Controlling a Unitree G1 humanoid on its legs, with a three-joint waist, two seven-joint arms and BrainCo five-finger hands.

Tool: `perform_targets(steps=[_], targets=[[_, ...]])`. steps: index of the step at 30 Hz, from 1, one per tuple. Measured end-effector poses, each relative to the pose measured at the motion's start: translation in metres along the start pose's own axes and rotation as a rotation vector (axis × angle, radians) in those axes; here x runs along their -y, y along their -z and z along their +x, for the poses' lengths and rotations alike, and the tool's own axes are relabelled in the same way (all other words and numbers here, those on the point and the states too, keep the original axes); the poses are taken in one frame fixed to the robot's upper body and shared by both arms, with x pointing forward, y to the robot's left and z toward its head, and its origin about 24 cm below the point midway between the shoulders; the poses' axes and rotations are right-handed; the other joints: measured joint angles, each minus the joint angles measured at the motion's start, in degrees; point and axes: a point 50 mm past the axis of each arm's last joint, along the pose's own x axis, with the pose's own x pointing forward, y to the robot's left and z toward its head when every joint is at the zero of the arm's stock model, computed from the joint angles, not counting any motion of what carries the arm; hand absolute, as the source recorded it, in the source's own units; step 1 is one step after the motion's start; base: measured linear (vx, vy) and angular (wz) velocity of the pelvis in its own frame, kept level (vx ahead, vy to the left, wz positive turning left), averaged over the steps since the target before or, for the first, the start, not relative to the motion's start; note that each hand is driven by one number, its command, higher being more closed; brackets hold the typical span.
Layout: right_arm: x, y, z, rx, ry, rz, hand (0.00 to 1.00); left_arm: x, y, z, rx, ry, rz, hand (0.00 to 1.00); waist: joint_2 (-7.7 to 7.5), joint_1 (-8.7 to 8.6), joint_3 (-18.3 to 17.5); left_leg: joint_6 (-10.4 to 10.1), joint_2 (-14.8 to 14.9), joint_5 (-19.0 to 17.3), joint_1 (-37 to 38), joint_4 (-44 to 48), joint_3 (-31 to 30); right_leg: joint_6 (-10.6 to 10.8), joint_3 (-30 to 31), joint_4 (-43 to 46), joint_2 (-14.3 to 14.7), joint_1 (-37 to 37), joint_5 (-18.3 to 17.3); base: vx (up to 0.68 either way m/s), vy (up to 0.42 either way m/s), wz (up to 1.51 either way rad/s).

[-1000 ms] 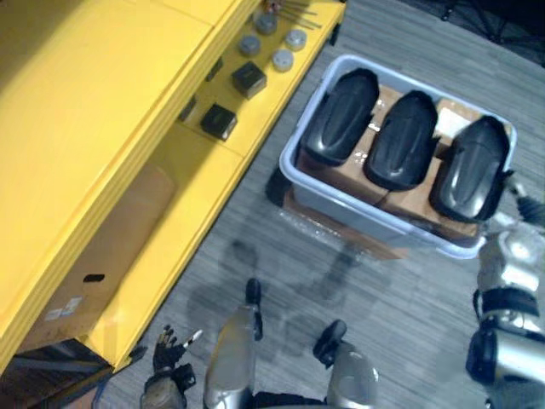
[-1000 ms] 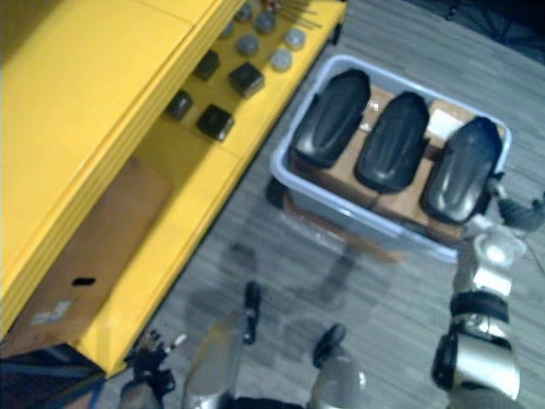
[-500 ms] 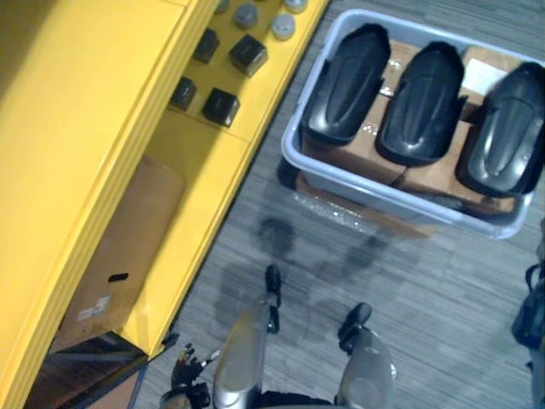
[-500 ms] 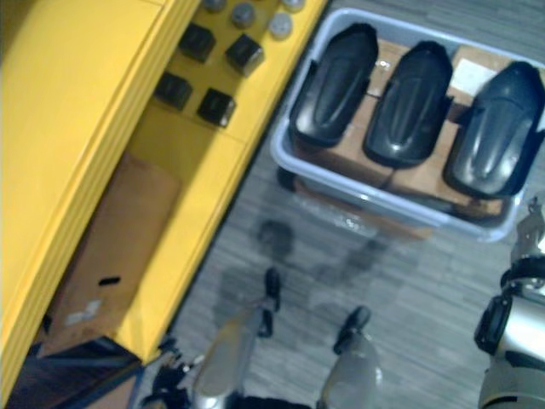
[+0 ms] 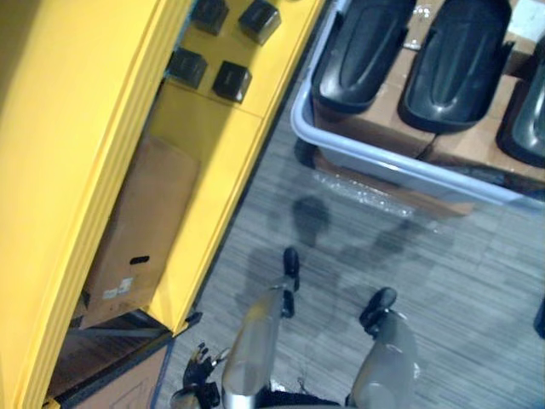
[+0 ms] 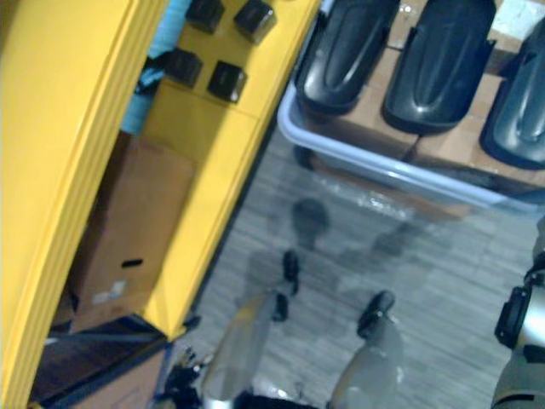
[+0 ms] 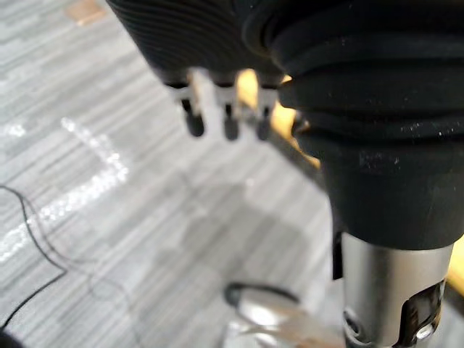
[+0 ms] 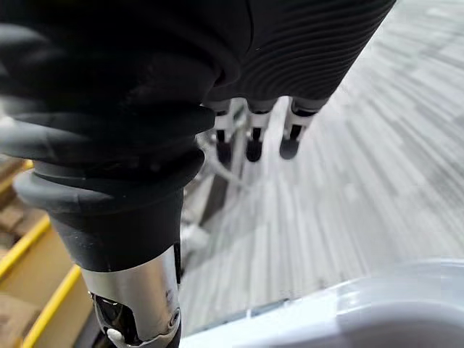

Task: Walk over and take plastic housings, then place them on the shelf

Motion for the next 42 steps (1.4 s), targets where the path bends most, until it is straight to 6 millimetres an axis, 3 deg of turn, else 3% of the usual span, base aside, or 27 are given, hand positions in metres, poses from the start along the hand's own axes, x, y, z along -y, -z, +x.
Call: perform_targets(steps=[9, 14, 20, 24, 26, 32, 35, 36, 42], targets=[[-0.002, -0.015, 0.000, 0.123, -0.010, -0.054, 0.00, 0.002, -0.001, 0.001, 0.003, 0.019, 0.003, 0.00, 0.53, 1.14, -0.4, 0.0, 0.3, 0.0, -2.8, 2.2, -1.0, -0.6, -0.1, 2.2, -0.3, -2.4, -1.2, -0.04, 0.005, 0.04], [0.004, -0.035, 0.000, 0.213, 0.114, -0.031, 0.00, 0.006, -0.001, 0.001, 0.004, 0.051, 0.007, 0.00, 1.60, 1.27, -1.1, 0.1, 0.2, -0.1, -3.9, 2.9, -1.1, -0.6, 0.0, 2.4, -0.4, -3.2, -1.1, 0.00, 0.000, 0.00], [0.005, -0.043, 0.001, 0.239, 0.108, -0.006, 0.00, 0.007, 0.000, 0.000, -0.003, 0.056, -0.016, 0.00, 1.71, 1.41, -1.2, 0.0, 0.6, -0.5, -4.4, 3.9, -1.1, -0.6, 0.0, 2.9, -0.2, -3.4, -1.1, 0.00, 0.000, 0.00], [0.001, -0.040, 0.002, 0.205, 0.042, -0.033, 0.00, 0.008, 0.001, 0.000, -0.005, 0.064, -0.013, 0.00, 2.27, 2.37, -1.5, -0.1, 1.0, -1.0, -5.1, 4.8, -1.2, -0.9, 0.0, 3.2, 0.0, -3.9, -1.4, 0.00, 0.010, -0.02], [0.000, -0.036, 0.003, 0.167, 0.008, -0.045, 0.00, 0.011, 0.003, 0.000, -0.016, 0.075, -0.004, 0.00, 3.49, 2.98, -2.4, 0.0, 0.9, -1.1, -6.4, 4.8, -1.3, -0.8, 0.0, 3.4, -0.1, -5.0, -1.5, 0.00, 0.018, 0.02], [-0.001, -0.022, 0.005, 0.086, -0.055, -0.105, 0.00, 0.013, 0.009, -0.001, -0.040, 0.092, 0.015, 0.00, 4.91, 4.56, -3.5, 0.0, 0.1, -1.0, -7.3, 5.0, -1.8, -0.4, -0.5, 4.1, -0.9, -5.8, -1.8, 0.03, 0.024, 0.08], [0.012, -0.029, 0.012, 0.071, -0.030, -0.126, 0.00, 0.017, 0.009, -0.001, -0.046, 0.104, 0.012, 0.00, 5.87, 5.71, -4.2, 0.0, 0.1, -1.1, -9.0, 5.9, -2.6, -0.7, -1.4, 4.4, -1.1, -6.5, -2.1, 0.04, 0.026, 0.12], [0.013, -0.030, 0.013, 0.057, -0.030, -0.127, 1.00, 0.017, 0.009, 0.000, -0.050, 0.109, 0.012, 0.00, 5.87, 5.82, -4.2, 0.0, 0.0, -1.1, -9.1, 5.9, -2.7, -0.7, -1.5, 4.6, -1.2, -6.6, -2.3, 0.03, 0.016, 0.04], [0.029, -0.036, 0.022, 0.009, -0.028, -0.166, 1.00, 0.019, 0.008, 0.001, -0.050, 0.128, 0.011, 0.00, 6.29, 6.13, -4.5, -0.1, -0.2, -1.4, -10.5, 6.6, -3.3, -0.6, -1.9, 5.2, -1.4, -7.5, -2.9, 0.01, 0.007, 0.02]])
